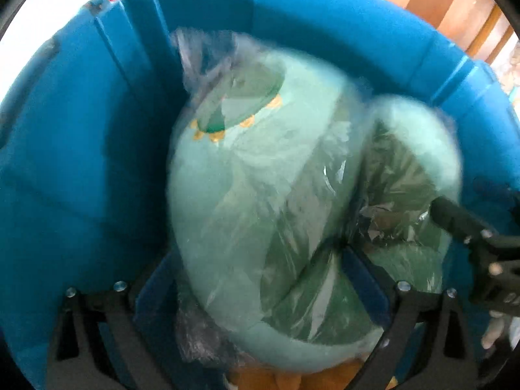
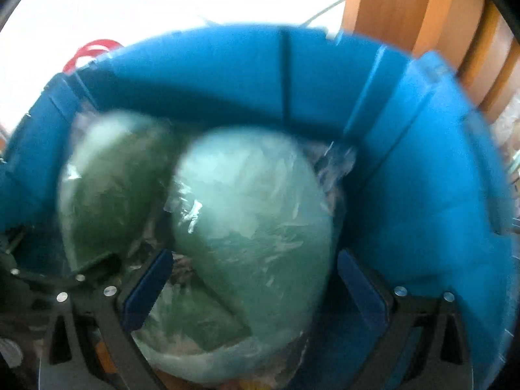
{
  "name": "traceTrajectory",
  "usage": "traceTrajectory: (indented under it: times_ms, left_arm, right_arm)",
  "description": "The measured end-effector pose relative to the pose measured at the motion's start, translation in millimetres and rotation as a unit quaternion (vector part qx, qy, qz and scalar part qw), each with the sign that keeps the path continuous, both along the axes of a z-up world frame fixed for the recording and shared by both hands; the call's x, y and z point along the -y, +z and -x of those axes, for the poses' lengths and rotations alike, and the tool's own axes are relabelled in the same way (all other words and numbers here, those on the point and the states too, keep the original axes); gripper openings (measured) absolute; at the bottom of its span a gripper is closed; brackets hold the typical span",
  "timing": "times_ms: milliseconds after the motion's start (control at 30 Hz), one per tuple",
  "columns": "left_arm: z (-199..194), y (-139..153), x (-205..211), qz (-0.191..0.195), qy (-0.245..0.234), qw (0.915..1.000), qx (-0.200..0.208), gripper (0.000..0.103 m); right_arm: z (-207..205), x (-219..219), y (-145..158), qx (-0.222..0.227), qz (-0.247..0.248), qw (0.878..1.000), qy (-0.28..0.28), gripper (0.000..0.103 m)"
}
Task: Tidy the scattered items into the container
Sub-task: 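Lower the teal neck pillow into the blue crate and open both tools, then withdraw both tools from the crate back toward the plush pile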
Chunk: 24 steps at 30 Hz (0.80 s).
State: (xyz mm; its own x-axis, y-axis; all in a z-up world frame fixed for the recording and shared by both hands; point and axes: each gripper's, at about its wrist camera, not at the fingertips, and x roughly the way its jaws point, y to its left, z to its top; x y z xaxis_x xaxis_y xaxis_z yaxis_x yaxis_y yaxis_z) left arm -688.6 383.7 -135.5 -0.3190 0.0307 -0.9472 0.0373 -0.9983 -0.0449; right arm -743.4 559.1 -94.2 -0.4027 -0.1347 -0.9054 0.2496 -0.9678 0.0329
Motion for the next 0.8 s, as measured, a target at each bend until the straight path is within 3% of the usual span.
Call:
traceTrajectory:
  times_ms: [267, 500, 600, 800]
  left_arm:
    - [-63.8, 56.9, -16.5, 0.031, -0.027, 0.9981, -0.046, 0.101]
    - [-100.9, 76.0, 0.7, 0.038, -0.032, 0.9970, -0.059, 0.101]
    - [-116.8, 76.1, 2.5, 0.037, -0.032, 0.9967, -0.064, 0.101]
    - [-159.7, 80.4, 7.9, 0.038, -0.031, 0.9962, -0.071, 0.101]
  right_arm:
    - [-58.2, 4.8, 49.8, -0.021, -0.002, 1.000, -0.001, 0.102]
    - [-114.2, 12.6, 89.4, -0.038, -0.004, 0.999, 0.000, 0.102]
    - [-147.4, 14.4, 67.6, -0.038, -0.014, 0.999, 0.005, 0.102]
    - [-184.4, 9.2, 69.1, -0.045, -0.013, 0.999, 0.004, 0.102]
